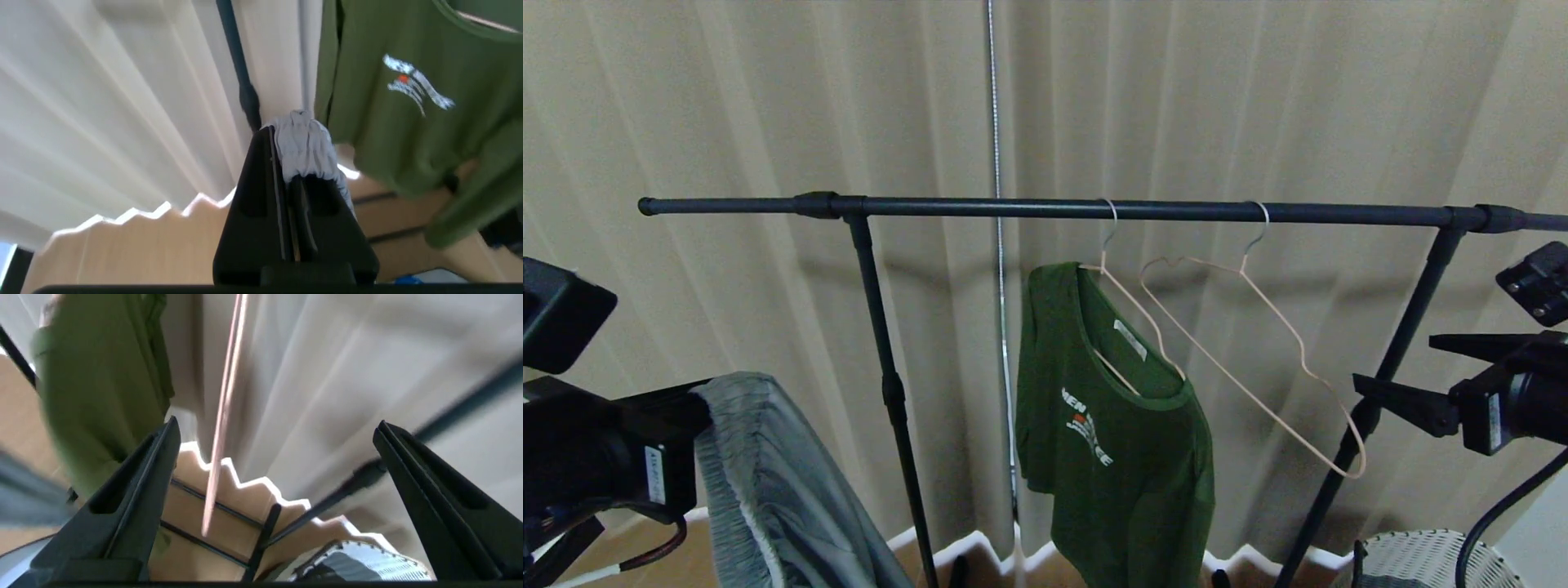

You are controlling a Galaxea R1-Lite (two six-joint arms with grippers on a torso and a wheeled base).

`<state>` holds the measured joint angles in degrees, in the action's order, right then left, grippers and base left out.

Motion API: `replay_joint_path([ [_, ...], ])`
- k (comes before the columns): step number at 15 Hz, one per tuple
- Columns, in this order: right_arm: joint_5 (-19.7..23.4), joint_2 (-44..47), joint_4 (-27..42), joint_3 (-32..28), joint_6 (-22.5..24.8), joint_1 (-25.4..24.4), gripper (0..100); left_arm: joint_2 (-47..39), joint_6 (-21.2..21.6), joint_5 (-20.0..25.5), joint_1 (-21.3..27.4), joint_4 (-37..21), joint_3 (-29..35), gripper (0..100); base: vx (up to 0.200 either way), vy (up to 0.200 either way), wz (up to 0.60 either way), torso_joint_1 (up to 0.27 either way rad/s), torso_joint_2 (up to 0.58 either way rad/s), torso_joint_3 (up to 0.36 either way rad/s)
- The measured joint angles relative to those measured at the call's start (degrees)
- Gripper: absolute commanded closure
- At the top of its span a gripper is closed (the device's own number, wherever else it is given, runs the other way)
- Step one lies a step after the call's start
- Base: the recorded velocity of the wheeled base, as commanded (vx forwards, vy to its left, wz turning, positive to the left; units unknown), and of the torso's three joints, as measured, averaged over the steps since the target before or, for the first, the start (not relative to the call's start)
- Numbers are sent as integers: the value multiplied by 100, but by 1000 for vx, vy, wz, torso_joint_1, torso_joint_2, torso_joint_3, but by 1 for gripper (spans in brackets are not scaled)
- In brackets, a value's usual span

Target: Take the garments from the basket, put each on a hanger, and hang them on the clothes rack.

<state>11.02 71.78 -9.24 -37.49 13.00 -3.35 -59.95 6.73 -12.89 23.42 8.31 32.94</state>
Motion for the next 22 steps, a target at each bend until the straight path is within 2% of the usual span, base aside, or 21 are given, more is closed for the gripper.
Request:
replay_joint_path([
  [2,-7,212,32,-167,-2,-205,0,-143,-35,-2,1,340,-128,100,0,0,0,0,0,0],
  [5,-35,645,60,-416,-165,-456,0,-355,-419,-5,12,583,-180,100,0,0,0,0,0,0],
  [8,-413,1182,71,-779,-745,-678,0,-667,-735,-2,17,917,-160,100,0,0,0,0,0,0],
  [11,-649,1574,122,-1086,-879,-784,0,-1074,-985,-2,12,1525,-194,100,0,0,0,0,0,0],
  [14,-664,1703,374,-1265,-906,-802,0,-1529,-1040,-2,6,2000,-224,100,0,0,0,0,0,0],
  [16,-667,1760,453,-1301,-1103,-806,0,-1744,-1078,-2,-2,2595,-393,100,0,0,0,0,0,0],
  [18,-667,1821,446,-1301,-1251,-806,0,-1860,-886,-6,20,2943,-535,100,0,0,0,0,0,0],
  [22,-670,2064,391,-1380,-1295,-929,0,-1937,-861,-9,6,2973,-588,100,0,0,0,0,0,0],
])
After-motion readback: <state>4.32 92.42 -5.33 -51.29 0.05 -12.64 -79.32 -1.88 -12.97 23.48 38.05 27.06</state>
